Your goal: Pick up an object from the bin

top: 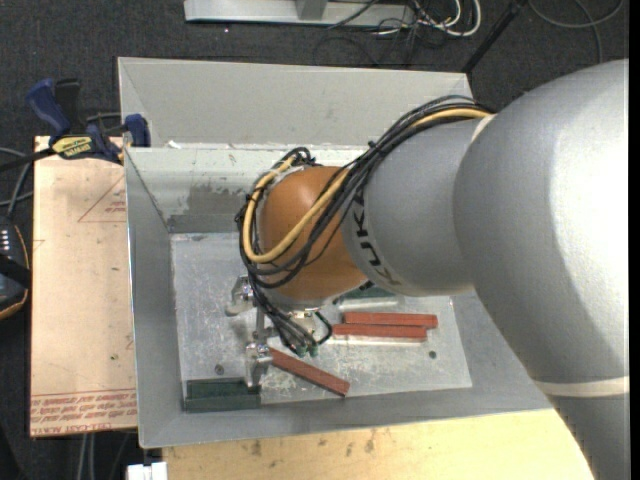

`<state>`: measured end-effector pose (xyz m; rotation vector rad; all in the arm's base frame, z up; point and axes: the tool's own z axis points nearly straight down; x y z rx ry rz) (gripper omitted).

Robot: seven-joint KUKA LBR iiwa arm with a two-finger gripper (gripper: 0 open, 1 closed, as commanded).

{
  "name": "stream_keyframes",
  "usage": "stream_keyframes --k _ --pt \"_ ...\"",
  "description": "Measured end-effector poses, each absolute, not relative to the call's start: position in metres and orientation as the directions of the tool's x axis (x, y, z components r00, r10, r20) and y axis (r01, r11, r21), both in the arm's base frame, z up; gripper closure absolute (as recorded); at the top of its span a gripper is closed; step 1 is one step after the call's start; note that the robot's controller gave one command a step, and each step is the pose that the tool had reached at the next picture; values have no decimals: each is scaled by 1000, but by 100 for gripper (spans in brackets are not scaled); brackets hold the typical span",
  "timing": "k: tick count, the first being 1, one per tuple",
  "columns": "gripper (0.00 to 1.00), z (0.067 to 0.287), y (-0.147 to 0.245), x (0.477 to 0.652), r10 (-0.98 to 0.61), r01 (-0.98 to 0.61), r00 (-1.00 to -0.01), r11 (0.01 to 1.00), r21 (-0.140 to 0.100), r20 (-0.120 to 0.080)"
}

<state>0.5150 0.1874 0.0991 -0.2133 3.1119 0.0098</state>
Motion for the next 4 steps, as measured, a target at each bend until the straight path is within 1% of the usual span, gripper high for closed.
stream_keyframes --k 1,2,3,4 --pt "0 99 187 515 -136 -136 -990 991 5 -22" --pt "100 79 123 536 -139 -139 -990 990 6 -27" --pt "100 79 123 536 -139 -139 -990 990 6 -27" --pt "100 182 129 534 -78 -78 -997 997 1 -2"
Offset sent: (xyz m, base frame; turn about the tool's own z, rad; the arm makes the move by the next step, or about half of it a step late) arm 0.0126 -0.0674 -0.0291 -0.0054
